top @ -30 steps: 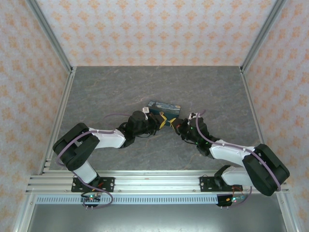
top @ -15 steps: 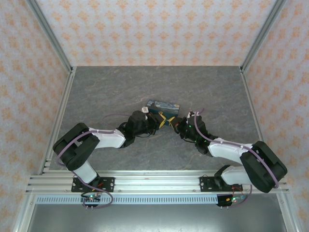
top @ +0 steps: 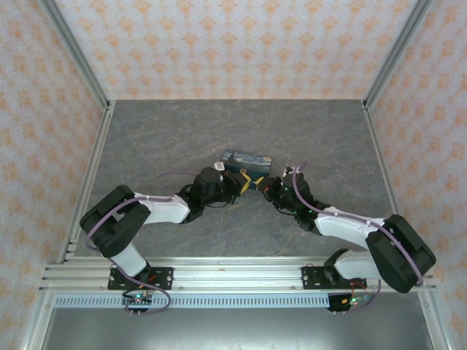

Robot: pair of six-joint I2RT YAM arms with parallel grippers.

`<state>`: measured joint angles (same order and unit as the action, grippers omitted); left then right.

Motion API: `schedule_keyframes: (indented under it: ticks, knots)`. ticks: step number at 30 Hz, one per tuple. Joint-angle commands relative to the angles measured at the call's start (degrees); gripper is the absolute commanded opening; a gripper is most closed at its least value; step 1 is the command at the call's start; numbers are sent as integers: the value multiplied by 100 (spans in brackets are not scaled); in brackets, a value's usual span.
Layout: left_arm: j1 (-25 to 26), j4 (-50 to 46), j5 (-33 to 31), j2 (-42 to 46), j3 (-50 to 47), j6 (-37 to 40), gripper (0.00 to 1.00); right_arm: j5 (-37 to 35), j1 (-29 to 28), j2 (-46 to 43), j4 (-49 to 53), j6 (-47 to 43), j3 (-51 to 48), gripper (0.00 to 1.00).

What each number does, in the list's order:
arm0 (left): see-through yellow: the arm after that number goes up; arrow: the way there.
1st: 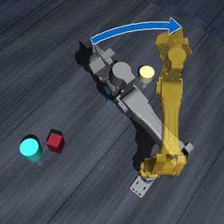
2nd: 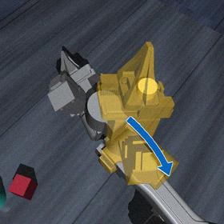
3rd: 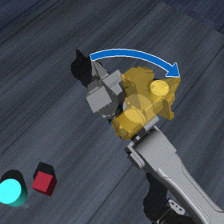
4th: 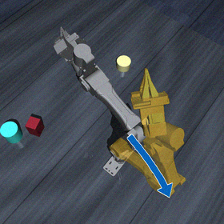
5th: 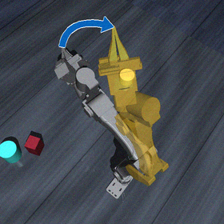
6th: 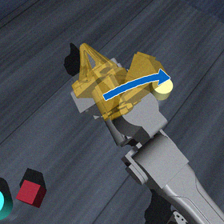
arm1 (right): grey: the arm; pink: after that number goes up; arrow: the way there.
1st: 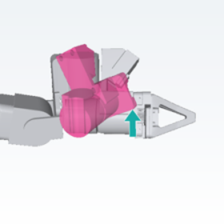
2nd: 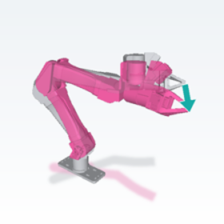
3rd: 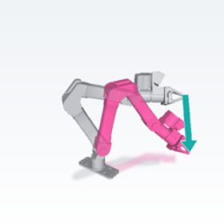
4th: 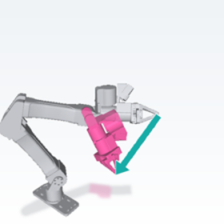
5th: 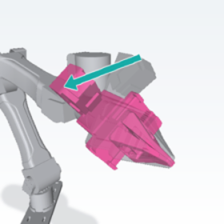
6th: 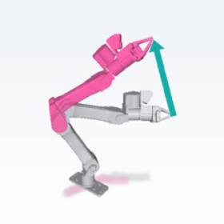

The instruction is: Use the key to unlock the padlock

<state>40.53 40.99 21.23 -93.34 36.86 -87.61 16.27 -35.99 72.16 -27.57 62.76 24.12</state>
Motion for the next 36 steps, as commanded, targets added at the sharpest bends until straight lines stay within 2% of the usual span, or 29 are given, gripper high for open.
schedule_keyframes:
  ticks: [1,36]
  knots:
    - [69,284,207,255,152,-19,0,-322,-8,-114,422,-252,58,0]
    - [209,400,215,-69,237,7,0,-80,22,28,-205,219,376,0]
